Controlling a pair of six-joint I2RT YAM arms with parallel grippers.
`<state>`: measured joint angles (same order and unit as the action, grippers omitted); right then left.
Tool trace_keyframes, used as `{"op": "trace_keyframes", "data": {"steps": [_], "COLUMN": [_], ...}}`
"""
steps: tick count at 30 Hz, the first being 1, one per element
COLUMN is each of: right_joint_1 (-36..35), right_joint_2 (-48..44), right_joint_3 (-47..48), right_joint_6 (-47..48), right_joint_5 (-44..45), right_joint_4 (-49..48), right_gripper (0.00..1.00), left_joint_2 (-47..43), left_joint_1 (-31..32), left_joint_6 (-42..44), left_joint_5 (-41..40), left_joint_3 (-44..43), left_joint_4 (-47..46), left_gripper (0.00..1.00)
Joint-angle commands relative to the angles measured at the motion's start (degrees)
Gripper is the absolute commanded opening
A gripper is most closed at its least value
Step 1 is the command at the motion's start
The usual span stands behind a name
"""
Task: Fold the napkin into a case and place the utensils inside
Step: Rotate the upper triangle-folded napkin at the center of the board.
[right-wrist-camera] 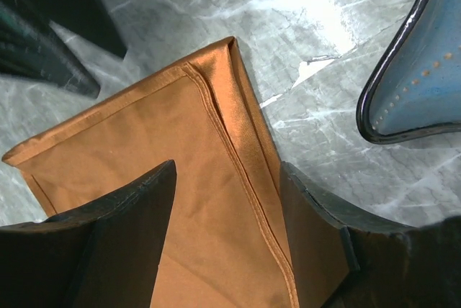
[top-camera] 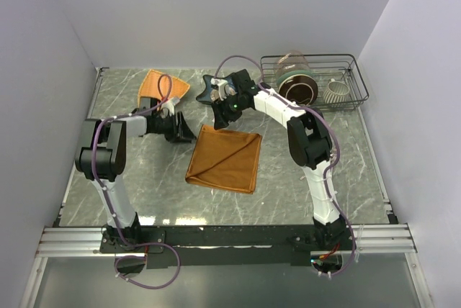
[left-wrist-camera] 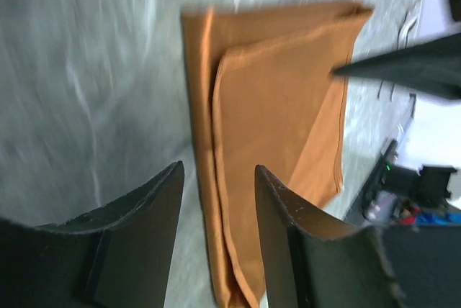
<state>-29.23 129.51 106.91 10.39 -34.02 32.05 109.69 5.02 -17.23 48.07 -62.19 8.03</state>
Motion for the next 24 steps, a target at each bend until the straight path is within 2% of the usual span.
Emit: {"op": "trace_keyframes", "data": {"steps": [1,7,12,15,19,22,24], "right_joint_1": [0.0,1.2,3.8,5.1,5.3,5.2,5.2], "right_joint_2": [-0.5,-1.6,-3.8,-4.5,-5.6,-6.6,-7.4], "right_joint_3": [0.6,-1.9,-5.4,-6.2,-8.1,-10.4,-12.7], "right_joint_6": [1.9,6.0,7.1,8.1,9.0,8.1,7.5], "right_joint_5": [-0.3,1.1,1.9,2.9,2.7,1.2,0.5], "right_joint_4": [-0.2,2.9,5.1,7.7,11.6,13.2,13.4], "right_gripper": [0.68,0.69,0.69,0.68,0.67,0.67,0.67], "left_joint_2": [-3.2,-6.8,-5.5,-4.2,-0.6,1.7,2.5], "left_joint_1": [-0.3,-0.3,0.1,0.5,0.7,0.7,0.7], "left_joint_6": [0.1,4.0,5.2,5.7,6.9,8.9,10.1], "left_joint_5": [3.3,3.3,2.6,2.0,1.7,0.9,0.6], "left_joint_3": [5.6,9.3,10.2,9.2,5.3,1.2,-1.2], "left_joint_4": [3.0,10.1,12.7,12.5,13.7,15.6,16.6], "left_gripper": [0.49,0.54,0.52,0.48,0.27,0.20,0.19]}}
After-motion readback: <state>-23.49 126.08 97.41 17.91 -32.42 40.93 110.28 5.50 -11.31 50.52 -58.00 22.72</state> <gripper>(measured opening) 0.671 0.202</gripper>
